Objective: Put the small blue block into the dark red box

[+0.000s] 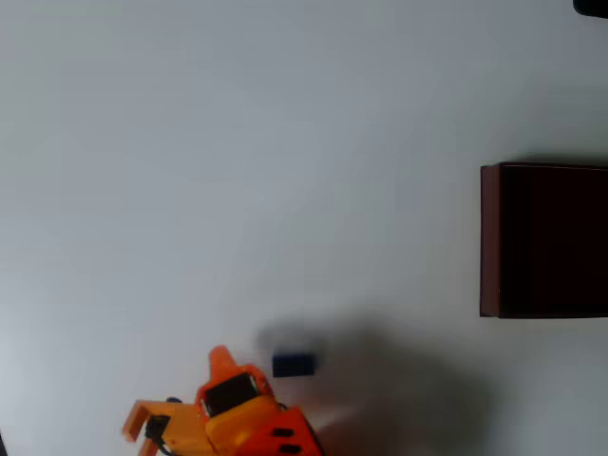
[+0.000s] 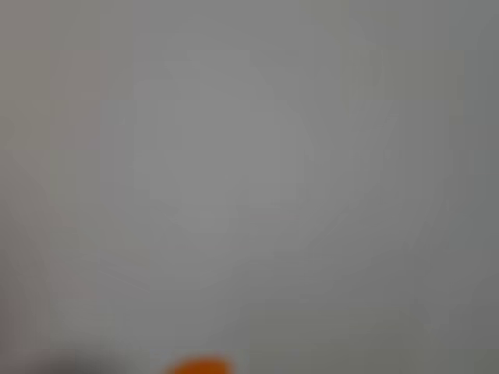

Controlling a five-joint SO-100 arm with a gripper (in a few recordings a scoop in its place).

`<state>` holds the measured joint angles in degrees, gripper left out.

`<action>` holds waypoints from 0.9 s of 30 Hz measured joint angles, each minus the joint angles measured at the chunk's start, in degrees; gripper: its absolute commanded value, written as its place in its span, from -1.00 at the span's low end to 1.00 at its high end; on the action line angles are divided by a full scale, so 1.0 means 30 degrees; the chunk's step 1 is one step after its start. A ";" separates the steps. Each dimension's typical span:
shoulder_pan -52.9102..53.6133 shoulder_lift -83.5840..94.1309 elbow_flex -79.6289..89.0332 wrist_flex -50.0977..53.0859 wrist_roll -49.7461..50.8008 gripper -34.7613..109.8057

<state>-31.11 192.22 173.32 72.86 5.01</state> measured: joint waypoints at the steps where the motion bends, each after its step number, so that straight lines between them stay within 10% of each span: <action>1: -0.0381 0.0117 0.0000 0.0000 0.0439 -0.52; 27: -1.1660 -0.3516 -0.6270 0.3076 1.2686 -0.50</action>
<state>-66.09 181.67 154.51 82.09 43.07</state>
